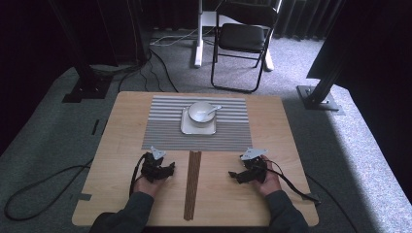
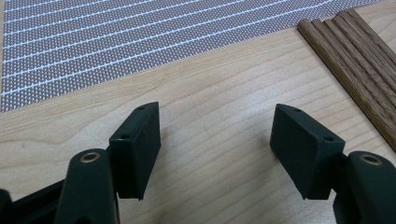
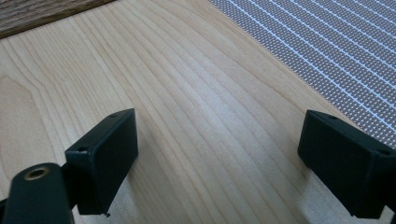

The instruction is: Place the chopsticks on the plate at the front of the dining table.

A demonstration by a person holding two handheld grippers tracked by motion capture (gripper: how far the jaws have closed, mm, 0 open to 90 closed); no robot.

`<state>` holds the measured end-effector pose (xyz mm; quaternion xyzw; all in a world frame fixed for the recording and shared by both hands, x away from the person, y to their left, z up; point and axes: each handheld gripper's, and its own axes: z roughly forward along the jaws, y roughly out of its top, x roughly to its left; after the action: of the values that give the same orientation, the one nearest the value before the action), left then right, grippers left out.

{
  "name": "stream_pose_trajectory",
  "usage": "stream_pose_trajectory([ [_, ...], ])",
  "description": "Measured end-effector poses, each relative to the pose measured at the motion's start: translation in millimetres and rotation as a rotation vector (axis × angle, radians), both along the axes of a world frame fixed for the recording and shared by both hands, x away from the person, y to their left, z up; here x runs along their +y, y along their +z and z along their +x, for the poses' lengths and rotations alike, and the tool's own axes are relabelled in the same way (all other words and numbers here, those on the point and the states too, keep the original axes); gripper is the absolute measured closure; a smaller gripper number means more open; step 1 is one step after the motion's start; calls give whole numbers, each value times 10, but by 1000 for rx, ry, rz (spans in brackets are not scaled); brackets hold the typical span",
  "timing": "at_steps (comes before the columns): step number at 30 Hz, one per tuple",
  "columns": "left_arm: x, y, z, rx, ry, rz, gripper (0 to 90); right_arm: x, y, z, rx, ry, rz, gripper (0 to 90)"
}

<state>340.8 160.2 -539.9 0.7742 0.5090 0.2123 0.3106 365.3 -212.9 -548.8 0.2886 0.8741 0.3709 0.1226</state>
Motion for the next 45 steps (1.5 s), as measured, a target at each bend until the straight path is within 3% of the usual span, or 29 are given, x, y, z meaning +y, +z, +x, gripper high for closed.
stream_pose_trajectory([
  [10,-3,4,-3,3,8,-1,344,1,0,0,0,0,0,115],
  [20,0,45,-12,38,38,-12,417,0,0,0,0,0,-1,115],
  [45,-68,118,-112,29,0,-48,419,0,0,0,-1,0,0,116],
])
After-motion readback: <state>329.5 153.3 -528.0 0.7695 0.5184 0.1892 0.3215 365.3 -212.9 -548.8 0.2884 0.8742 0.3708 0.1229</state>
